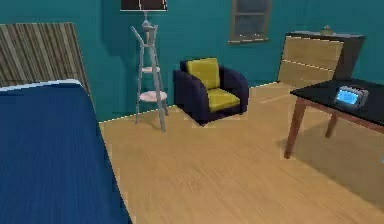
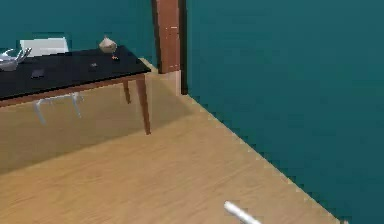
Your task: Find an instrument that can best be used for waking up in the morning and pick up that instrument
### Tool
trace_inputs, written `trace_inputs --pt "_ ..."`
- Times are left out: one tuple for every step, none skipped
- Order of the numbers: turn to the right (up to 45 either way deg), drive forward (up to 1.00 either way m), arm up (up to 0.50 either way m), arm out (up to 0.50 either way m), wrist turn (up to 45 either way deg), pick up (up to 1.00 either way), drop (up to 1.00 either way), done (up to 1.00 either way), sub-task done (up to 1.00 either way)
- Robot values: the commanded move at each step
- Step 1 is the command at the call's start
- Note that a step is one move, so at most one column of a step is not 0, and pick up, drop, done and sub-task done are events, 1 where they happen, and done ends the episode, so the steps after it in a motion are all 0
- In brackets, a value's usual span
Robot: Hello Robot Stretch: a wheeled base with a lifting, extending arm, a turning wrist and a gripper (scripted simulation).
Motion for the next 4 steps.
trace_inputs --pt "45.0 0.0 0.0 0.0 0.0 0.0 0.0 0.0 0.0" --pt "15.0 0.0 0.0 0.0 0.0 0.0 0.0 0.0 0.0" --pt "0.0 1.0 0.0 0.0 0.0 0.0 0.0 0.0 0.0" --pt "0.0 0.2 0.0 0.0 0.0 0.0 0.0 0.0 0.0"
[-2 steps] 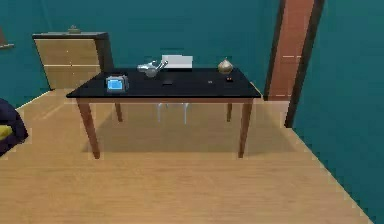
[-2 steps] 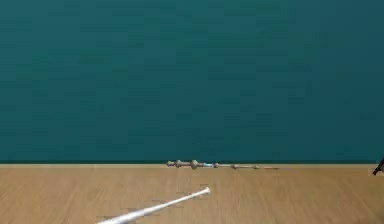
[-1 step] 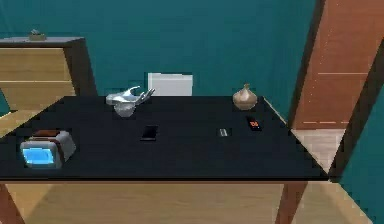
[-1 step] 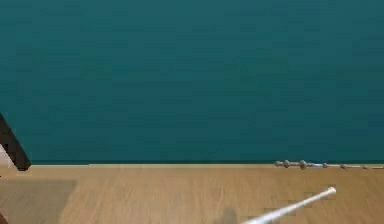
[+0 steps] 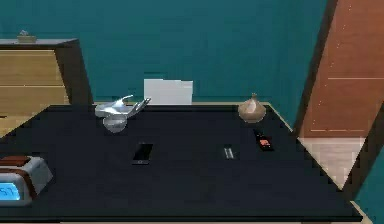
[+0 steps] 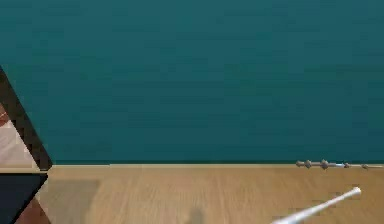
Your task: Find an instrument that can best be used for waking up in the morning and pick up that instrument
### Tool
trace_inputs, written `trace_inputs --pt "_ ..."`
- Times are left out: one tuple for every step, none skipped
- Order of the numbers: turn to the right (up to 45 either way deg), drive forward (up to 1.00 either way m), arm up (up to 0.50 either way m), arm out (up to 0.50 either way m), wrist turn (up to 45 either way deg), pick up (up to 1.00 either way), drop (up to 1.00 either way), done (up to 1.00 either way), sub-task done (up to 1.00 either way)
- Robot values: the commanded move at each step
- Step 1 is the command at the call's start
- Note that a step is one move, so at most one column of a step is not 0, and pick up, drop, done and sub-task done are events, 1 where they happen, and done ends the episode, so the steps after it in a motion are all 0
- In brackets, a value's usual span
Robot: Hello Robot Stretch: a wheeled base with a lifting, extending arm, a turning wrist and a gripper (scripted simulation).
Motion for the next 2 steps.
trace_inputs --pt "-45.0 0.0 0.0 0.0 0.0 0.0 0.0 0.0 0.0" --pt "-45.0 0.0 0.0 0.0 0.0 0.0 0.0 0.0 0.0"
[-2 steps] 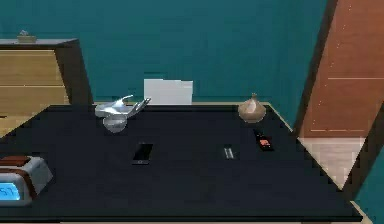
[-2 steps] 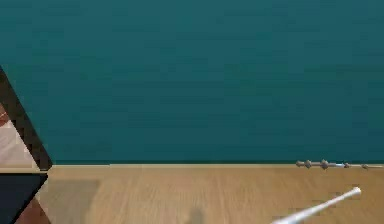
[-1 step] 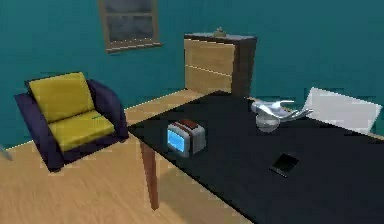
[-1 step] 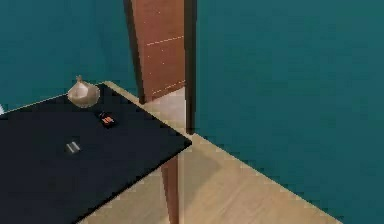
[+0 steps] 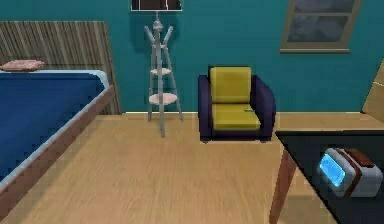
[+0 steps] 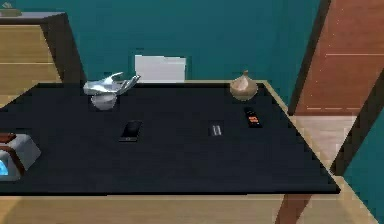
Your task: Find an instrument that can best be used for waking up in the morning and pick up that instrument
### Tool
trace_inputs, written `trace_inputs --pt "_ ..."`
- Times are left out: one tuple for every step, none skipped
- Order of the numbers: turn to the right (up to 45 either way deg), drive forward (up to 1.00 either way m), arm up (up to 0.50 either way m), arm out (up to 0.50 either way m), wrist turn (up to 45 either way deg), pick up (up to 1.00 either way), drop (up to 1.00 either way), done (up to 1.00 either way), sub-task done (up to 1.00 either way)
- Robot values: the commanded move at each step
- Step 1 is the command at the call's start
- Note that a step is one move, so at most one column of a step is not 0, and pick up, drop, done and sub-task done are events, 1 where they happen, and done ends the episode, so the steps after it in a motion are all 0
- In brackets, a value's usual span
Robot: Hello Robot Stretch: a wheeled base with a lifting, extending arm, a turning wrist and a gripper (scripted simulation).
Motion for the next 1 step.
trace_inputs --pt "-42.0 0.0 0.0 0.0 0.0 0.0 0.0 0.0 0.0"
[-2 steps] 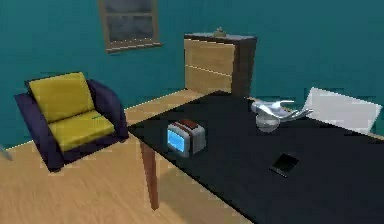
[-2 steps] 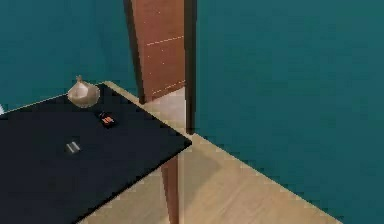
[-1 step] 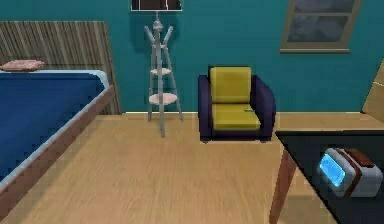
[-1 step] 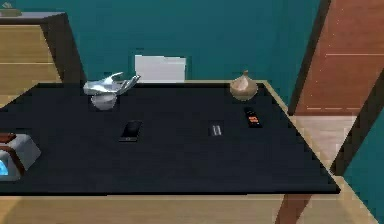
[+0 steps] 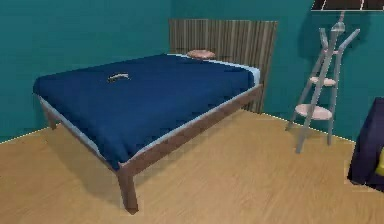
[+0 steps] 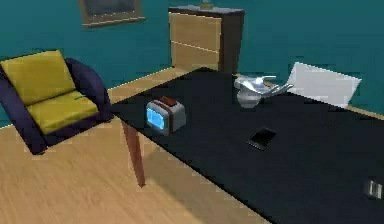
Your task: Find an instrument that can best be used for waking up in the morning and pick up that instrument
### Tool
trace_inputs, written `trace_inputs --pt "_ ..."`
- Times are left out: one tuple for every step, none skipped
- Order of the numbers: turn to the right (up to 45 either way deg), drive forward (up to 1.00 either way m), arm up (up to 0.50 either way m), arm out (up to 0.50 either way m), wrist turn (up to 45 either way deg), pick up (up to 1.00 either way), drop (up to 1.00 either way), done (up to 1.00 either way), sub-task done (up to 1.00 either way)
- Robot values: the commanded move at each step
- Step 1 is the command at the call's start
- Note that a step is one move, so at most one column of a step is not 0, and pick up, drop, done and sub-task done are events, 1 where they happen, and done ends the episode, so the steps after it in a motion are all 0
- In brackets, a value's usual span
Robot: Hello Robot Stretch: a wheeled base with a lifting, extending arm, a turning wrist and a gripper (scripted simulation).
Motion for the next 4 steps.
trace_inputs --pt "45.0 0.0 0.0 0.0 0.0 0.0 0.0 0.0 0.0" --pt "45.0 0.0 0.0 0.0 0.0 0.0 0.0 0.0 0.0" --pt "9.0 0.0 0.0 0.0 0.0 0.0 0.0 0.0 0.0" --pt "3.0 0.0 0.0 0.0 0.0 0.0 0.0 0.0 0.0"
